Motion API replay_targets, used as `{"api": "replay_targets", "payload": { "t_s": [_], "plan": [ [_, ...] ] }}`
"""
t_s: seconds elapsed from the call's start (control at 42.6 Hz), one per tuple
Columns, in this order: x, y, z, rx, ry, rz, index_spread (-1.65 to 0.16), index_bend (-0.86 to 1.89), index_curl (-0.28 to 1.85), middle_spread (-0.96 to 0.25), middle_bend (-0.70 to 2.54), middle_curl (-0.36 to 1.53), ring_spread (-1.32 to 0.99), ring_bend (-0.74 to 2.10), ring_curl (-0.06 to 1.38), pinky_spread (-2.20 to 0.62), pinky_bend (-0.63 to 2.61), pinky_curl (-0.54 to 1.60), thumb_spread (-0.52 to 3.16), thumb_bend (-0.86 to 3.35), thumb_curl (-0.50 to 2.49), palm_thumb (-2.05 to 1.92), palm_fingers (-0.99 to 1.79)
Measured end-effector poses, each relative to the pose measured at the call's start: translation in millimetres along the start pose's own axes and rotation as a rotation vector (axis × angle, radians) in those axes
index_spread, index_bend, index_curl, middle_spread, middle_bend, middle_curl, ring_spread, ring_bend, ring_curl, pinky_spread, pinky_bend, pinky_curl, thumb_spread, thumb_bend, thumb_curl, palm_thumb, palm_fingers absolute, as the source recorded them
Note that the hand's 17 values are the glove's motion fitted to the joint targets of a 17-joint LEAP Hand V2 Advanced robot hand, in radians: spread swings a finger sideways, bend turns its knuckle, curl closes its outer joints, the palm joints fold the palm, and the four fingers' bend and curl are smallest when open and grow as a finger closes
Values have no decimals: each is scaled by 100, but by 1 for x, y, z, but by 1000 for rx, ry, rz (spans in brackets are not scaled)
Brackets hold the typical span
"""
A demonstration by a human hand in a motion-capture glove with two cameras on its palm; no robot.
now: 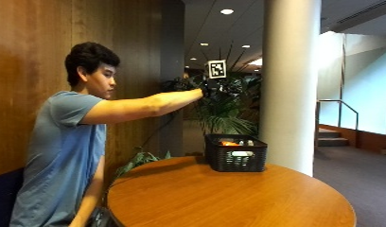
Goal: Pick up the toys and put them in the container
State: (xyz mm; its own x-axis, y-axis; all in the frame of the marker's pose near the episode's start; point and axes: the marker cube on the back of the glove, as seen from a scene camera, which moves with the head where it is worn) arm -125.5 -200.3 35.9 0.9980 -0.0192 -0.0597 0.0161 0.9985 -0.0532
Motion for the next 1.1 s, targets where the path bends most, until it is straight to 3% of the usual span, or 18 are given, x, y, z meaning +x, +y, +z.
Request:
{"api": "replay_targets", "payload": {
  "t_s": [0.094,0.235,0.422,0.681,0.798,1.009,1.103],
  "plan": [
    [17,16,-18,8,8,39,-28,5,13,13,16,33,10,50,43,3,151,44,109,-4,44,-3,-23],
    [-12,29,-37,-13,132,53,-28,6,12,13,16,32,11,48,42,4,149,42,110,-4,40,-2,-23],
    [24,86,-46,5,133,69,-28,5,11,13,15,31,13,45,40,5,147,40,111,-3,37,-1,-23],
    [93,159,-27,22,128,139,-28,6,10,13,16,30,13,45,40,5,146,38,112,-3,34,-1,-20],
    [97,182,-22,55,-51,174,-28,6,10,13,16,30,13,45,39,4,145,37,111,-3,33,-2,-19],
    [135,216,8,30,43,232,-28,7,10,13,17,30,14,44,39,4,145,36,112,-3,32,-2,-18],
    [144,230,16,41,31,136,-28,7,10,13,17,30,13,44,39,4,144,36,111,-3,31,-2,-18]
  ]
}}
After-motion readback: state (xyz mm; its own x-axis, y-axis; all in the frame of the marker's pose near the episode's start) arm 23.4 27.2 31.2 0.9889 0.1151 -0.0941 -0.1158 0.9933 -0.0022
